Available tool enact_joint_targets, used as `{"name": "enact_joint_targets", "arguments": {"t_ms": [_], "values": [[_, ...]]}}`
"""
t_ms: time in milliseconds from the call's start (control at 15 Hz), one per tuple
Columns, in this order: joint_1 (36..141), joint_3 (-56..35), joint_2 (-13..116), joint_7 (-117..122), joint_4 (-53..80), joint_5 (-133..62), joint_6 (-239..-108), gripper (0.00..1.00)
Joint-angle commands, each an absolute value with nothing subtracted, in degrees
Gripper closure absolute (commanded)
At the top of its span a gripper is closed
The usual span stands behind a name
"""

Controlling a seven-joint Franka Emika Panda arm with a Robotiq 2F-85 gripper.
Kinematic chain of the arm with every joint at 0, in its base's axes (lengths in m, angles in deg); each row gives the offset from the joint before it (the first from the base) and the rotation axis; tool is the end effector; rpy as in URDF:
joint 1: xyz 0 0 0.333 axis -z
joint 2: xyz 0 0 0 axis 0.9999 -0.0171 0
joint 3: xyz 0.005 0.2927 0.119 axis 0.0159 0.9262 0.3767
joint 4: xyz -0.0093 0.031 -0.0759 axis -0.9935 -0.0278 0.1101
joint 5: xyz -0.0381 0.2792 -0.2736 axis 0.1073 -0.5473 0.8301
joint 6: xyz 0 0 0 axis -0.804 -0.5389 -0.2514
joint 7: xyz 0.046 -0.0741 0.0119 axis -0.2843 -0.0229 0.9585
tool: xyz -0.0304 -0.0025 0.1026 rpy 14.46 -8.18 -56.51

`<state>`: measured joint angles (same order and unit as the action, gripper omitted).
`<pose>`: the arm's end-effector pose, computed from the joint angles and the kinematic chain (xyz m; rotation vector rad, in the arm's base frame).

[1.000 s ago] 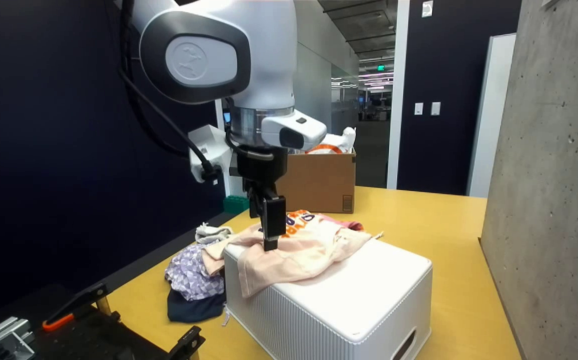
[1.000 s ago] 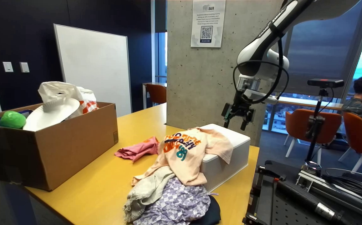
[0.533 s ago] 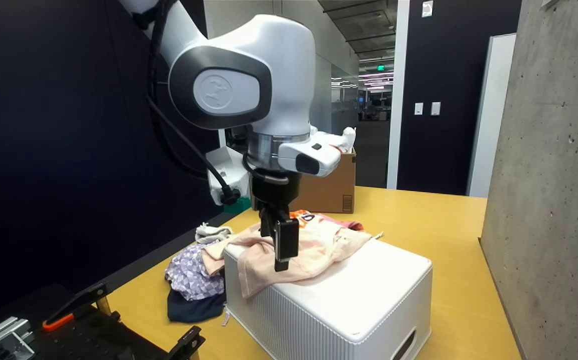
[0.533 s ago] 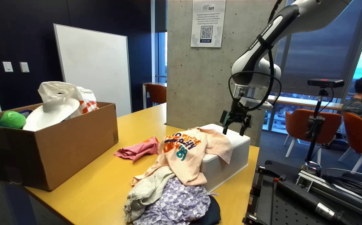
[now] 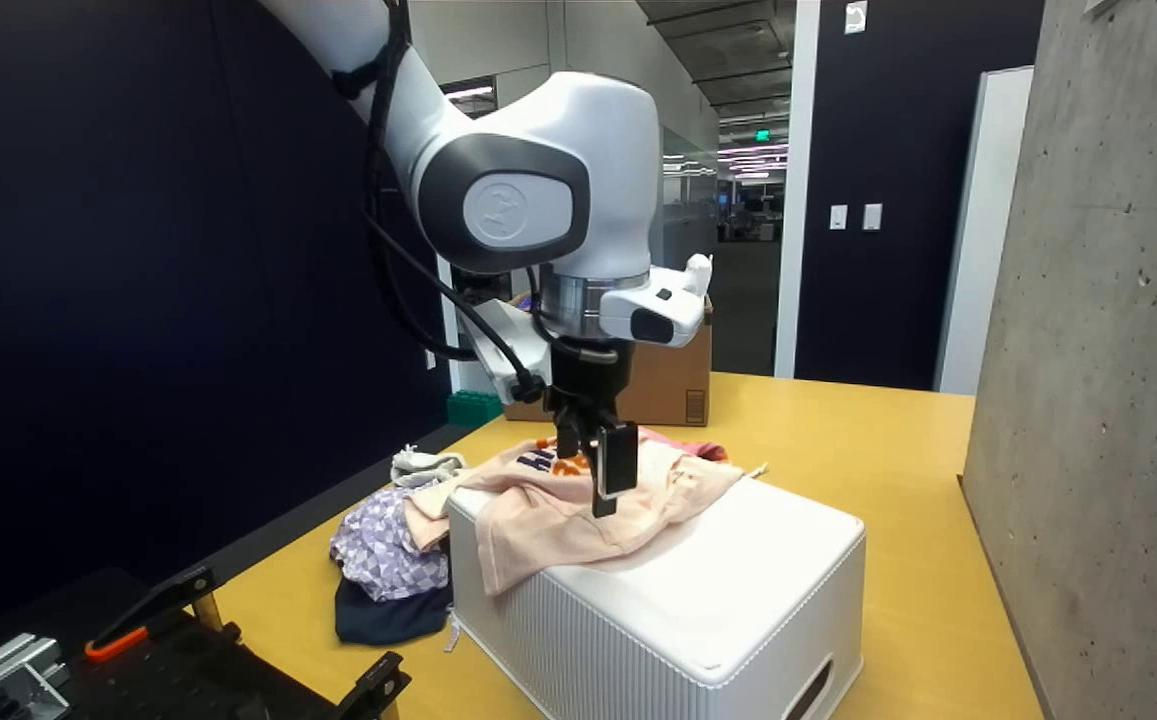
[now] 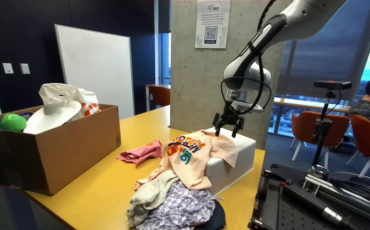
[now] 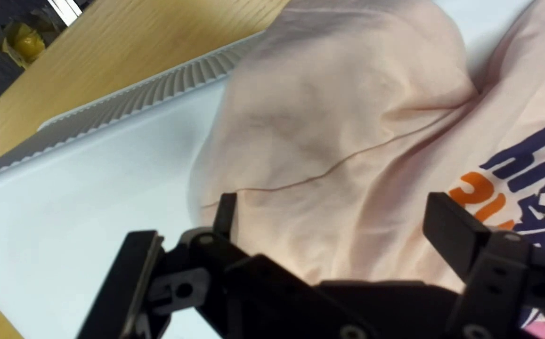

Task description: Spread out the shirt on top of the basket

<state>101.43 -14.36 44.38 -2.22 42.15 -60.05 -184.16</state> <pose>0.5446 -0.2017 0.2207 -2.8280 0.9379 -0.0762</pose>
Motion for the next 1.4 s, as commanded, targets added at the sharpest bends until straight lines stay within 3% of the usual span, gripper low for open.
{"name": "enact_joint_targets", "arguments": {"t_ms": [0, 533, 1333], "values": [[102.16, -12.25, 39.48, -2.16, 36.38, -59.87, -184.21, 0.0], [101.76, -11.19, 31.7, -1.5, 29.39, -57.69, -184.12, 0.0], [98.67, -15.95, 32.94, 6.83, 31.66, -47.73, -180.47, 0.0]]}}
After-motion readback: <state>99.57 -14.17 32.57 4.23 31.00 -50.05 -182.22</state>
